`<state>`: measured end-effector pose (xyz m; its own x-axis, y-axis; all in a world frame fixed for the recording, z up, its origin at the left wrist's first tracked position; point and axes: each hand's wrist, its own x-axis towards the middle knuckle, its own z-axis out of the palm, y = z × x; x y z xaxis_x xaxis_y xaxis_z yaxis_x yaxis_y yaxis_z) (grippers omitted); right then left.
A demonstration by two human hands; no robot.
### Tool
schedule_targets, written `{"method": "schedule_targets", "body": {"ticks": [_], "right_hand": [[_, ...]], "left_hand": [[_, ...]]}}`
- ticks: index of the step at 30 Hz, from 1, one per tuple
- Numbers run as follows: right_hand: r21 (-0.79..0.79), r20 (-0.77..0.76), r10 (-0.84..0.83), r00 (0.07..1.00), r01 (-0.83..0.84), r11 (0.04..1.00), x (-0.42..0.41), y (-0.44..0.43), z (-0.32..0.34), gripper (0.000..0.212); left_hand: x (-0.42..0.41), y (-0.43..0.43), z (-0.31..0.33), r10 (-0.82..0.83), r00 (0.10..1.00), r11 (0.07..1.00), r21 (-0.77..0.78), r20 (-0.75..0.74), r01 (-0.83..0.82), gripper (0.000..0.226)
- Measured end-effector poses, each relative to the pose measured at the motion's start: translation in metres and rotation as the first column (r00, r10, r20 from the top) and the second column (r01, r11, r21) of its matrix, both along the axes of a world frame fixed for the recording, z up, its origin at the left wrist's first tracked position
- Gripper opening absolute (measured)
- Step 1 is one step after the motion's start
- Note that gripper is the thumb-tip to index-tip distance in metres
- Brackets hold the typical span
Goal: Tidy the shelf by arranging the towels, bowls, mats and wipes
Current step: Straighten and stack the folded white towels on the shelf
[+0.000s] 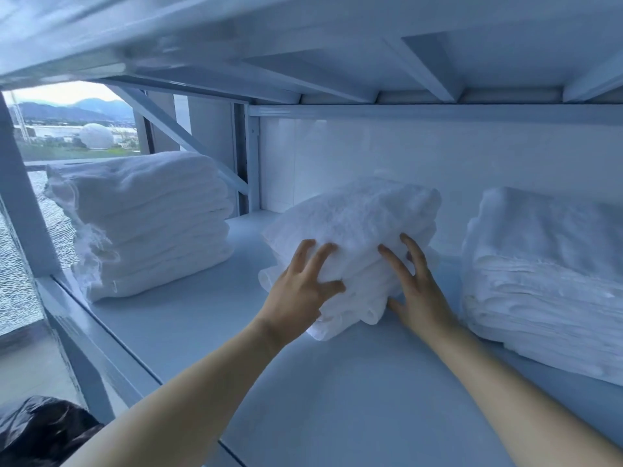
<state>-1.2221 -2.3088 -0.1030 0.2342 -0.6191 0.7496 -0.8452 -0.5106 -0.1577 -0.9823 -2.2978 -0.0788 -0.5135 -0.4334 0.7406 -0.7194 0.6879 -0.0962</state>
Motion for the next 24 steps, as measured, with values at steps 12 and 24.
{"method": "schedule_targets", "body": {"ticks": [12, 24], "right_hand": [[0.018, -0.001, 0.123, 0.992, -0.123, 0.992, 0.062, -0.011, 0.006, 0.091], [0.052, -0.099, 0.221, 0.970, -0.217, 0.975, 0.151, -0.007, 0.011, 0.094]], "left_hand": [[0.067, 0.013, 0.004, 0.124, 0.988, 0.987, 0.094, 0.092, -0.132, 0.040], [0.170, 0.047, 0.012, 0.205, 0.971, 0.970, 0.107, 0.126, -0.219, 0.076]]}}
